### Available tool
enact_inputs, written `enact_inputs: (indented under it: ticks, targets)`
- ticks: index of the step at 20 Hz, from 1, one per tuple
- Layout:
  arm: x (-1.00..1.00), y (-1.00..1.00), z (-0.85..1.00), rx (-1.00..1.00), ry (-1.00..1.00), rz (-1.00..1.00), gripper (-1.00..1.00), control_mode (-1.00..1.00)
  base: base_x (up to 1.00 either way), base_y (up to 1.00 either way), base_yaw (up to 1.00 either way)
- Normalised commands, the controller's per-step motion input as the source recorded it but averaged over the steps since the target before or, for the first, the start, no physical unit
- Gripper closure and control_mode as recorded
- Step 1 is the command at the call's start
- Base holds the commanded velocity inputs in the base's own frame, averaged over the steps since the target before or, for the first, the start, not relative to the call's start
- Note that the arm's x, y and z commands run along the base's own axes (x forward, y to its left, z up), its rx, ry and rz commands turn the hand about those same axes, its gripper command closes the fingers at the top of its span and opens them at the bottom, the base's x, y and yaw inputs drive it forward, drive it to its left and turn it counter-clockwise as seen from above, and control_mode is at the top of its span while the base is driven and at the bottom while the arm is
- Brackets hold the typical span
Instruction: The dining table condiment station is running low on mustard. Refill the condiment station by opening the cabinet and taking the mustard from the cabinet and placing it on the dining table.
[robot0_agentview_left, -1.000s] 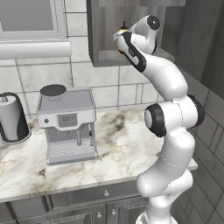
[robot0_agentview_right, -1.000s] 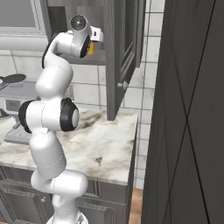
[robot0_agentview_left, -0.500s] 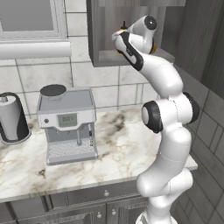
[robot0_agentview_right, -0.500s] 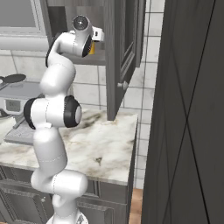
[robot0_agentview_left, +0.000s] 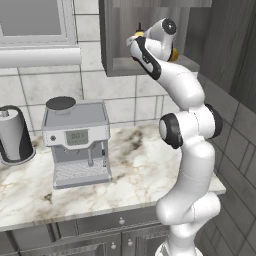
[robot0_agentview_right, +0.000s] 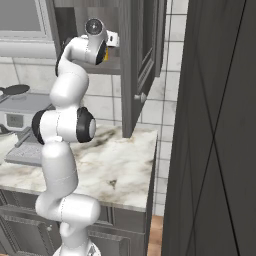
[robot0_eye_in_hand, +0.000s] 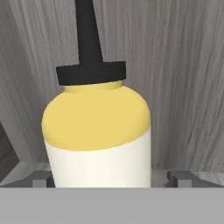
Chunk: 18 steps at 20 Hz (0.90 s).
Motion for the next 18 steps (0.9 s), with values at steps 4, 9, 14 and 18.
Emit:
enact_inputs:
  ticks: [4,9,14,18]
  targets:
    - [0.16,0.04,-0.04,0.00,0.00,0.00,1.00,-1.00,0.00,0.00,0.00]
    - [0.05,0.00,0.00,0.00,0.00,0.00,1.00,-1.00,0.00,0.00,0.00]
    - [-0.05,0.00,-0.06,0.00,0.00,0.00,1.00,-1.00,0.00,0.00,0.00]
    - [-0.45,0.00,-0.06,0.00,-0.01,0.00,1.00,-1.00,0.00,0.00,0.00]
